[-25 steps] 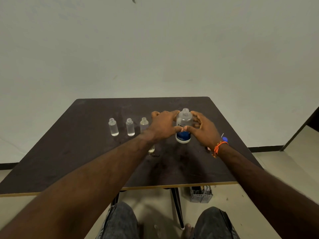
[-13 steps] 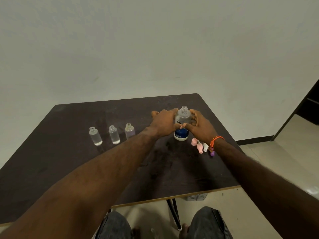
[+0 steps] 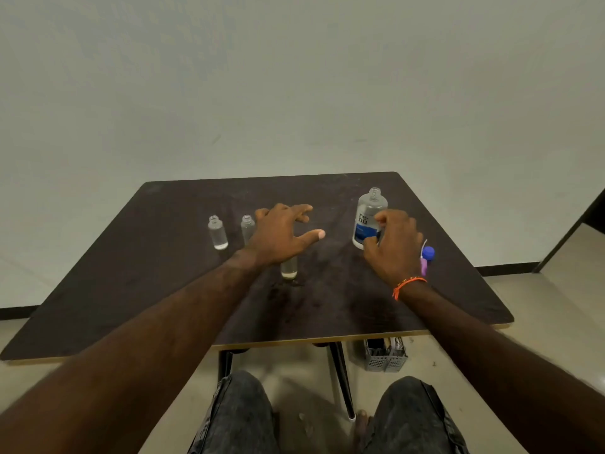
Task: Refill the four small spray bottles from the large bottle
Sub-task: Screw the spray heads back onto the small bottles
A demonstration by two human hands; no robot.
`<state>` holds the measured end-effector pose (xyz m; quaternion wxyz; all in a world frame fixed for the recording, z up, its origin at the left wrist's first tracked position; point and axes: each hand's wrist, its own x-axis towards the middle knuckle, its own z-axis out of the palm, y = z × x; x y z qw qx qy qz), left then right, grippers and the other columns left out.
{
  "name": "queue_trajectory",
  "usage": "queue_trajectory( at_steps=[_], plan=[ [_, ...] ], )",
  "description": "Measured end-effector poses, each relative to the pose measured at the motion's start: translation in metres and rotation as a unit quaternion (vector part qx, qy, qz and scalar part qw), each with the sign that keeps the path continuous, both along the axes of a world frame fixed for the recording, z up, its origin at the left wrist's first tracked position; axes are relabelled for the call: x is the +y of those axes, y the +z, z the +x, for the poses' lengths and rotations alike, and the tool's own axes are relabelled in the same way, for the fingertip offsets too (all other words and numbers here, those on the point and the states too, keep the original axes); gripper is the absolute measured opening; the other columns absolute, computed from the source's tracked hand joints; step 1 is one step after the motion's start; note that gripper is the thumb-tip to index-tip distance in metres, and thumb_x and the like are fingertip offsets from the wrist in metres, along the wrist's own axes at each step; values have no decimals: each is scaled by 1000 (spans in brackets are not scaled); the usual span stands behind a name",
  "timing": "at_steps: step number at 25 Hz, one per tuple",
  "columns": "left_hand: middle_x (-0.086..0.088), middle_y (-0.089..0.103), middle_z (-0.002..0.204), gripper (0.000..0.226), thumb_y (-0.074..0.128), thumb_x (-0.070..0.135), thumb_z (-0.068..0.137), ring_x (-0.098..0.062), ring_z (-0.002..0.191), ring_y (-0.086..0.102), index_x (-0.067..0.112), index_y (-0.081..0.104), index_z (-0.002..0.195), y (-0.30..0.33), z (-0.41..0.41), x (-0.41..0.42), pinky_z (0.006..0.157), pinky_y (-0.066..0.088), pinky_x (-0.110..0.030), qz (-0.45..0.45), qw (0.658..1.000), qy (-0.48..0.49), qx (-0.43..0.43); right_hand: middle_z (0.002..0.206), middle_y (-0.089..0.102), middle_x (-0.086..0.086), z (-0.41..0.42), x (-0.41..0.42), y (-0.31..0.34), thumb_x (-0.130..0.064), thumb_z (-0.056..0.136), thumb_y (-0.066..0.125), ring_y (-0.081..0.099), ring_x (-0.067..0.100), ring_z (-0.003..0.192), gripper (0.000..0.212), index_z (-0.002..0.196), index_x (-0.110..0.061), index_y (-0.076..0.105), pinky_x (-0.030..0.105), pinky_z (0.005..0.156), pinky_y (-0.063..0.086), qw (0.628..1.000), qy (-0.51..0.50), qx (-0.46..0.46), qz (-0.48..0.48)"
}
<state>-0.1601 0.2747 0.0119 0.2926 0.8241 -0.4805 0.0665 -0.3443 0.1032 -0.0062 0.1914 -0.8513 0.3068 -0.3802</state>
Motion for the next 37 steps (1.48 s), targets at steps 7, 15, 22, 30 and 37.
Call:
queue_trajectory(
  at_steps=[7, 15, 22, 30, 37],
  plan=[
    [10, 69, 129, 76, 81, 59, 79, -14, 128, 55, 29, 57, 145, -38, 0, 51, 98, 24, -34, 48, 998, 32, 30, 107, 66, -12, 44, 68, -24, -26, 80, 61, 65, 10, 92, 34, 114, -29, 61, 47, 90, 52, 970, 206, 112, 70],
    [15, 76, 105, 33, 78, 45, 87, -6, 103, 69, 33, 73, 117, -56, 1, 61, 93, 40, -40, -3, 998, 20, 59, 105, 74, -6, 70, 98, -36, -9, 83, 66, 68, 2, 96, 34, 115, -19, 69, 27, 83, 59, 953, 219, 64, 201],
    [15, 75, 105, 33, 78, 44, 88, -7, 106, 66, 31, 71, 117, -61, -2, 65, 83, 28, -30, -12, 997, 45, 63, 107, 72, -2, 56, 92, -37, -19, 90, 61, 67, 9, 97, 32, 121, -19, 66, 35, 90, 56, 967, 194, 112, 119],
    [17, 74, 106, 35, 75, 51, 88, -7, 108, 66, 32, 71, 116, -74, 6, 64, 104, 41, -52, -17, 994, 56, 96, 98, 73, 2, -5, -20, -7, -32, 86, 58, 66, 28, 94, 17, 97, -25, 68, 49, 92, 48, 986, -19, 167, -19],
    [16, 74, 107, 35, 76, 49, 89, -9, 109, 65, 31, 71, 118, -73, 4, 65, 100, 36, -45, -16, 994, 62, 88, 127, 66, 4, -16, -53, -13, -47, 92, 59, 46, 30, 129, 41, 128, -28, 62, 54, 106, 33, 931, -64, 354, -64]
  ],
)
